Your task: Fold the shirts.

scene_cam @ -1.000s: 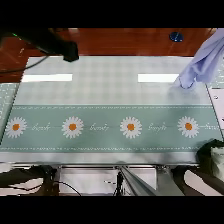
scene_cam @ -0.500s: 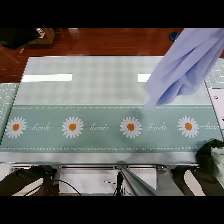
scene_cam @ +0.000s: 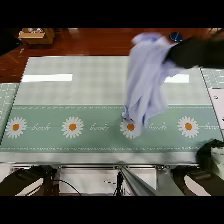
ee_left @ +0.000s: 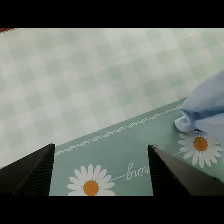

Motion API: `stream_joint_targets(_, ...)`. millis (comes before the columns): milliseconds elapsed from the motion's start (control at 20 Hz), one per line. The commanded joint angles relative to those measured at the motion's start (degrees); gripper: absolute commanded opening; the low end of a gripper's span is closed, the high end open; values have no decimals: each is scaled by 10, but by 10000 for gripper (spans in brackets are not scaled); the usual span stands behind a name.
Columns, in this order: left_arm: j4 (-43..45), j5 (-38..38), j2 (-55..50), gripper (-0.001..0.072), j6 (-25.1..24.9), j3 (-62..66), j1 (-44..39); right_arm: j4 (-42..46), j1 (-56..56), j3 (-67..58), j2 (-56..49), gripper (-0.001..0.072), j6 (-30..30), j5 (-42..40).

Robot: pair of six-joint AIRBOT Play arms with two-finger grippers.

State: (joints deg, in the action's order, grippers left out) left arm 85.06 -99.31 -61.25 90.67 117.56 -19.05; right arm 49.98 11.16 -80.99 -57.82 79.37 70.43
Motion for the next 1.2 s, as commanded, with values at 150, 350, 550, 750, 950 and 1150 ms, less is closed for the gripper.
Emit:
stream_joint_targets(150,0,-24,1,720,1,0,0,179,288,-1,-180,33,69,-94)
stream_joint_targets(350,1,-34,1,720,0,-14,1,185,307,-1,-232,438,74,-116)
stream_joint_targets(550,1,-34,0,720,-2,-91,1,284,212,-1,-163,439,79,-58)
stream_joint_targets(750,0,-12,1,720,-33,-228,1,405,41,-1,-69,455,70,22)
stream_joint_targets(950,-7,88,1,720,-47,-390,1,376,-180,15,-48,470,37,85)
stream_joint_targets(1150,-80,195,1,720,-63,-563,23,187,-352,113,-48,470,1,78)
